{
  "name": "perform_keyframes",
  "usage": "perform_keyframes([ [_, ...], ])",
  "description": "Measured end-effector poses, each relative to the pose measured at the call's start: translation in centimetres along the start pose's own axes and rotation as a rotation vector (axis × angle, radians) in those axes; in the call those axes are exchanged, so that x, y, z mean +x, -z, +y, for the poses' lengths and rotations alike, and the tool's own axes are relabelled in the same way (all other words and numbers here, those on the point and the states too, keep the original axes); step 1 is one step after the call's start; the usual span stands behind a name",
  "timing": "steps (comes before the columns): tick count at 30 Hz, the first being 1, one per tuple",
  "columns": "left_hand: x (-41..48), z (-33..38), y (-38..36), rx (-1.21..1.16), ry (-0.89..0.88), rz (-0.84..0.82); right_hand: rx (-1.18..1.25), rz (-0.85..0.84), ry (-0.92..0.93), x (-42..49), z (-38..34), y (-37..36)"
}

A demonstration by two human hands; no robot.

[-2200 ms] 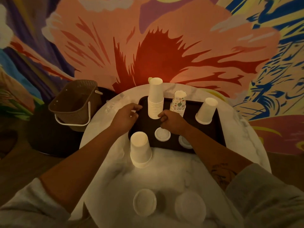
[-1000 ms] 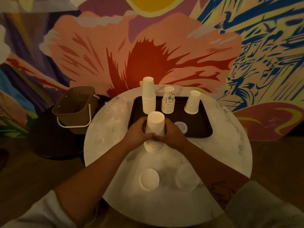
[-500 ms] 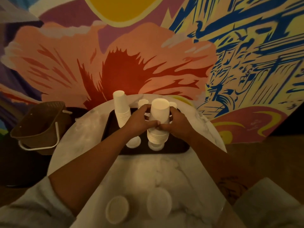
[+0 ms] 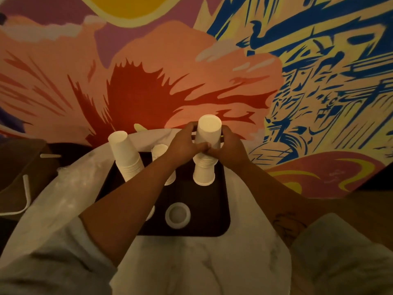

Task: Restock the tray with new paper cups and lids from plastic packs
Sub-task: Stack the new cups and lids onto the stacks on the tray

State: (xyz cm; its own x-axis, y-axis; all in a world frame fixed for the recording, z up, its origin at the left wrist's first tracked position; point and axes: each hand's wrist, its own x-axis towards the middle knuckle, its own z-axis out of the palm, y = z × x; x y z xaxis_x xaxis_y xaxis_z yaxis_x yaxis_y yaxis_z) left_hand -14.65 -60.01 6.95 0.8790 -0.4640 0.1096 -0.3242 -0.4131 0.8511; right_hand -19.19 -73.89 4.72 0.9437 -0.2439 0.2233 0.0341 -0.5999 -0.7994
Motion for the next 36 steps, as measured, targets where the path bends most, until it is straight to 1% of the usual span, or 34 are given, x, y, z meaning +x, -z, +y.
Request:
perform_keyframes([
  [9, 1.8, -5.0, -2.5, -0.004, 0.086, 0.040, 0.033, -0.142, -0.118, 2.0, 5.0, -3.5],
  [12, 1.7, -5.8, -2.8, 0.015, 0.088, 0.055, 0.008, -0.159, -0.149, 1.9, 5.9, -4.5],
  [17, 1.0, -6.7, -3.1, 0.026, 0.041, 0.124, -0.040, -0.200, -0.165, 1.7, 6.6, -5.7],
  [21, 0.4, -7.5, -3.5, 0.118, 0.057, 0.130, -0.080, -0.190, -0.174, 1.3, 6.6, -6.1],
  [23, 0.3, -7.4, -3.5, 0.156, 0.071, 0.096, -0.089, -0.179, -0.185, 1.1, 6.5, -6.3],
  [27, -0.5, -6.6, -2.7, 0.204, 0.086, -0.048, -0.165, -0.205, -0.241, 0.5, 5.9, -6.0],
  [32, -4.5, -5.5, 0.0, 0.282, 0.061, -0.108, -0.219, -0.174, -0.329, -2.8, 4.2, -5.3],
  [36, -9.7, -5.8, 2.4, 0.278, 0.111, -0.149, -0.192, -0.191, -0.360, -7.1, 1.6, -4.9],
])
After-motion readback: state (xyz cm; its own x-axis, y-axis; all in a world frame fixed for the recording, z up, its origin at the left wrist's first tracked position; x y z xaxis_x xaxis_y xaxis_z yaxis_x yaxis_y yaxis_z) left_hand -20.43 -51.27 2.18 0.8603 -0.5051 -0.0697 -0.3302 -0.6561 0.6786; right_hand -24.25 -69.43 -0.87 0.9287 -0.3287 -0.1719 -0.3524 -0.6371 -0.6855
